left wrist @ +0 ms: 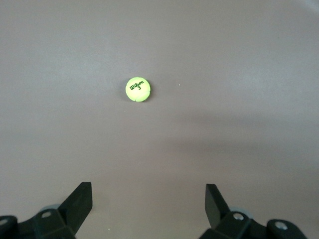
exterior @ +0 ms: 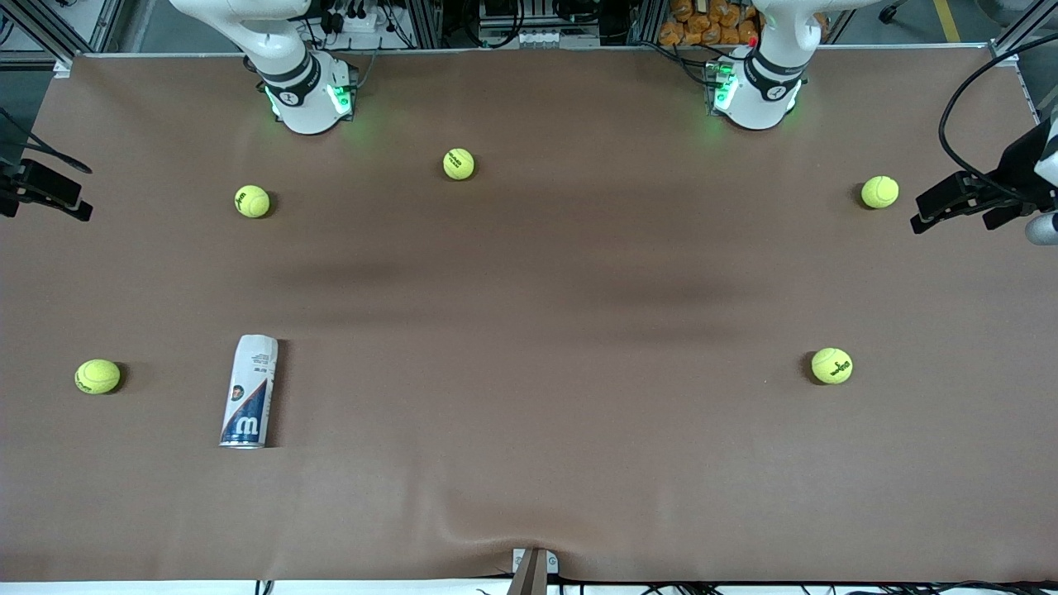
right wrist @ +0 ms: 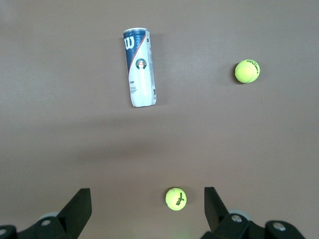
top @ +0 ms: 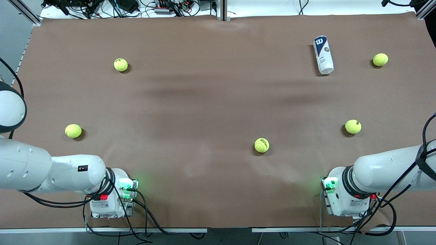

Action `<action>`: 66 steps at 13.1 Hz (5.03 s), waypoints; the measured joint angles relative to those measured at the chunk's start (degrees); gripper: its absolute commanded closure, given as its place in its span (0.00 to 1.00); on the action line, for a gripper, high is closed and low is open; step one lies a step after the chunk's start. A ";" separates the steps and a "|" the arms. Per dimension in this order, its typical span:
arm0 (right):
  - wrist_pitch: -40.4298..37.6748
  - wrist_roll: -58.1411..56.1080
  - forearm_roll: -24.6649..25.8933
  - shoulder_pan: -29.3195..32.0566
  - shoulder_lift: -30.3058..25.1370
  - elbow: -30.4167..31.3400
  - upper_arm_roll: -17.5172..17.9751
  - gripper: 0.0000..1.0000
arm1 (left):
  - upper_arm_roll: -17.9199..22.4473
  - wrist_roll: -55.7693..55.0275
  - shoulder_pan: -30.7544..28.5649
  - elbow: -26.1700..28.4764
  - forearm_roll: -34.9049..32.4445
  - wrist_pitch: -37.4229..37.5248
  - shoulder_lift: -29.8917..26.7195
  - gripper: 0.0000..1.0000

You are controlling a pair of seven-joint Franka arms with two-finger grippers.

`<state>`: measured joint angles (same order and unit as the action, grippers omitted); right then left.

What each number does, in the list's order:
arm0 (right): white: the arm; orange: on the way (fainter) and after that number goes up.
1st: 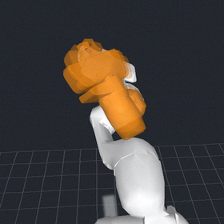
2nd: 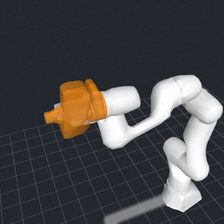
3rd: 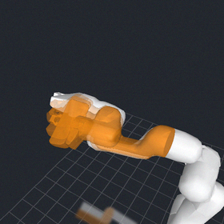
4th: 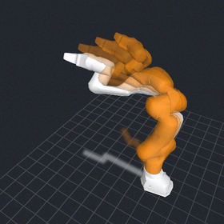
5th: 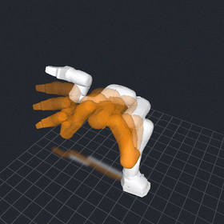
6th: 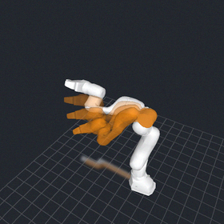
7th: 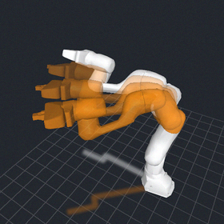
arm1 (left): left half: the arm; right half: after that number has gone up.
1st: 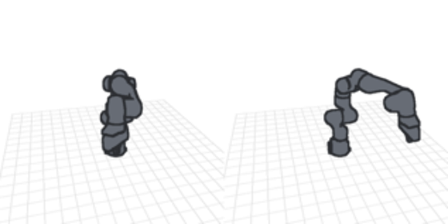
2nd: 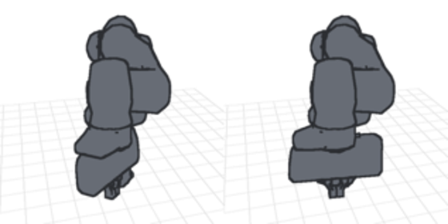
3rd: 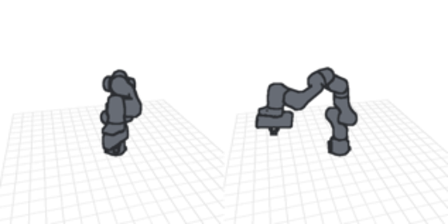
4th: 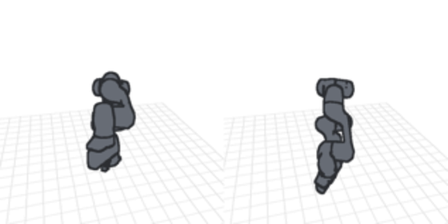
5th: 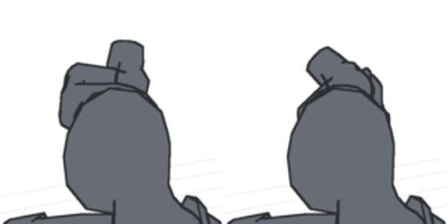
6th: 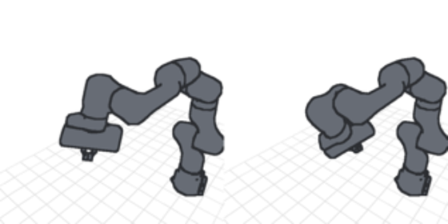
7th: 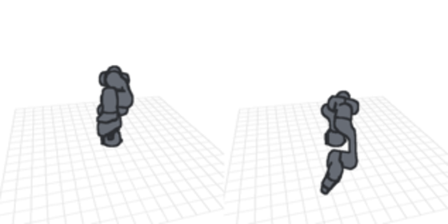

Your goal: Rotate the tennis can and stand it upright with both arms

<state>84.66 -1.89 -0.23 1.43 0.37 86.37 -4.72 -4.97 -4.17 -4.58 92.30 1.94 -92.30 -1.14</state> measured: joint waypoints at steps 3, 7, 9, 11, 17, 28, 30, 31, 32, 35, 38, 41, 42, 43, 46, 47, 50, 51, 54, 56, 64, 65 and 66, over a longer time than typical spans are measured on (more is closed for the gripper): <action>0.00 -0.01 0.01 0.00 0.00 0.00 0.04 0.00 | -1.28 0.00 0.02 -0.02 0.00 0.01 0.00 0.00; 0.00 -0.02 0.01 0.00 0.00 0.00 0.23 0.00 | -1.42 0.00 -0.04 -0.09 0.00 0.00 0.00 0.00; 0.00 -0.02 0.01 0.00 0.00 0.00 0.40 0.00 | -1.44 0.00 -0.07 -0.09 0.00 0.00 0.00 0.00; -0.02 -0.03 0.01 0.00 0.00 0.00 0.52 0.00 | -1.43 0.00 -0.13 -0.10 0.00 0.00 0.00 0.00; -0.04 -0.03 0.01 0.00 0.00 0.01 0.45 0.00 | -1.63 0.00 -0.11 -0.16 0.00 0.00 0.00 0.00; 0.82 -0.17 -0.01 -0.06 1.90 0.96 0.73 0.00 | -1.62 0.00 -0.22 -0.17 0.00 0.00 0.00 0.00; 1.08 -0.32 -0.06 -0.65 4.06 1.41 1.14 0.00 | -1.62 0.00 -0.22 -0.19 0.00 0.00 0.00 0.00; 1.18 -0.32 -0.07 -1.04 5.56 1.54 1.30 0.00 | -1.61 0.00 -0.22 -0.21 0.00 0.00 0.00 0.00; 1.33 -0.32 -0.07 -1.47 7.21 1.62 1.36 0.00 | -1.61 0.00 -0.22 -0.22 0.00 0.00 0.00 0.00; 3.84 -0.32 0.00 -2.72 12.34 1.70 1.39 0.00 | -1.61 0.00 -0.23 -0.28 0.00 0.00 0.00 0.00; 7.72 -0.33 0.01 -2.91 16.81 1.76 1.39 0.00 | -1.61 0.00 -0.23 -0.31 0.00 0.00 0.00 0.00; 15.42 -0.34 -0.04 -4.34 21.62 1.84 1.42 0.00 | -1.61 0.00 -0.23 -0.32 0.00 0.00 0.00 0.00; 18.54 -0.34 -0.01 -5.12 23.40 1.86 1.43 0.00 | -1.61 0.00 -0.23 -0.33 0.00 0.00 0.00 0.00; 21.79 -0.34 0.01 -5.71 25.30 1.87 1.43 0.00 | -1.61 0.00 -0.23 -0.33 0.00 0.00 0.00 0.00; 30.34 -0.34 0.04 -5.95 31.42 1.90 1.24 0.00 | -1.62 0.00 -0.23 -0.34 0.00 0.00 0.00 0.00; 32.24 -0.34 0.06 -5.83 33.40 1.90 1.06 0.00 | -1.62 0.00 -0.24 -0.34 0.00 0.00 0.00 0.00; 36.23 -2.26 0.07 -4.56 38.16 1.91 0.59 0.00 | -1.61 0.00 -0.23 -0.34 0.00 0.00 0.00 0.00; 36.46 -3.23 0.07 -3.72 38.93 1.91 0.51 0.00 | -1.61 0.00 -0.24 -0.34 0.00 0.00 0.00 0.00; 36.41 -4.42 0.02 -1.71 39.42 1.92 0.46 0.00 | -1.61 0.00 -0.24 -0.34 0.00 0.00 0.00 0.00; 36.34 -4.42 -0.16 -1.35 39.42 2.00 0.47 0.00 | -1.63 0.00 -0.23 -0.34 0.00 0.00 0.00 0.00; 37.58 -4.41 -5.32 -2.40 39.43 2.30 1.17 0.00 | -1.62 0.00 -0.24 -0.34 0.00 0.00 0.00 0.00; 37.47 -4.42 -5.32 -2.39 39.42 2.57 1.16 0.00 | -1.62 0.00 -0.24 -0.34 0.00 0.00 0.00 0.00; 37.38 -4.75 -5.32 -2.34 39.40 2.88 1.08 0.00 | -1.62 0.00 -0.23 -0.34 0.00 0.00 0.00 0.00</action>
<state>122.04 -6.64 -5.55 -0.91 39.77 89.25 -3.64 -6.59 -4.17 -4.81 91.96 1.94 -92.29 -1.14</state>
